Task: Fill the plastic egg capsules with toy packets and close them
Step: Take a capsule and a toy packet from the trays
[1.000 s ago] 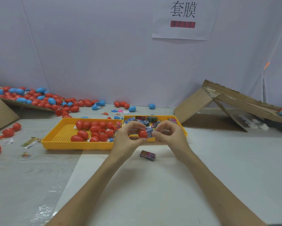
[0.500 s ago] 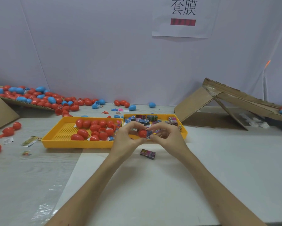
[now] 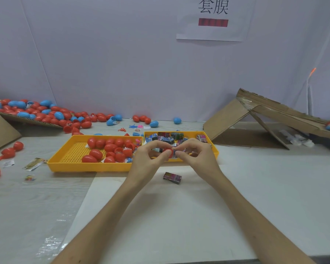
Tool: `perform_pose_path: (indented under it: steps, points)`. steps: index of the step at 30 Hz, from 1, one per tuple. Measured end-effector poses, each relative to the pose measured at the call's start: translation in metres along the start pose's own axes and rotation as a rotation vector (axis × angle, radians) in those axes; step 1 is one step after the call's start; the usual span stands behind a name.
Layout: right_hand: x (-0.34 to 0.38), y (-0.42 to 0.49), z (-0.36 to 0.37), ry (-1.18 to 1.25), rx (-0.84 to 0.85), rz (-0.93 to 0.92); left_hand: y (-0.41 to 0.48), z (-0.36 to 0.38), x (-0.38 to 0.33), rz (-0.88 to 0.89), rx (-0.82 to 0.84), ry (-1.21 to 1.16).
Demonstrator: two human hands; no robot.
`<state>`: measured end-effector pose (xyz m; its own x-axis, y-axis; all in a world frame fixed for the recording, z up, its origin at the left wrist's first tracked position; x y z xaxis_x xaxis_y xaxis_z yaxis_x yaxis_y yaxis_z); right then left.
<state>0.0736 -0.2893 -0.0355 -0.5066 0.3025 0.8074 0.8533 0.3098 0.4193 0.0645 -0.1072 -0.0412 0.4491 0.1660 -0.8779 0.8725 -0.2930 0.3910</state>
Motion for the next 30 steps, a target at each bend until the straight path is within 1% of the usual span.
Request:
perform_pose_path:
  steps: [9,15,30]
  points:
    - [-0.002,0.0004,0.0024,-0.062,-0.009,-0.018,0.0018,-0.0002,0.0033,-0.017,-0.017,0.046]
    - [-0.0028,0.0007,0.0041,-0.099,-0.018,-0.025,0.0012,-0.0001,0.0033,0.001,-0.013,0.091]
    - [-0.0019,-0.0013,0.0082,-0.101,-0.005,-0.044,0.0016,0.0016,0.0068,-0.012,-0.035,0.188]
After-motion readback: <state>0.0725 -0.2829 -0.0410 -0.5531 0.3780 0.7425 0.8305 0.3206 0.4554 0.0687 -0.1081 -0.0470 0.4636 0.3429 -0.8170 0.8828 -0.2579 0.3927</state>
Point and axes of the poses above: each hand's wrist, its own y-axis towards the middle knuckle, its own z-axis out of the palm, x = y × z, the point moved 1 cm from there along y, towards the middle knuckle, and after that the axes turned 12 degrees about x, right-handed, at the moved point
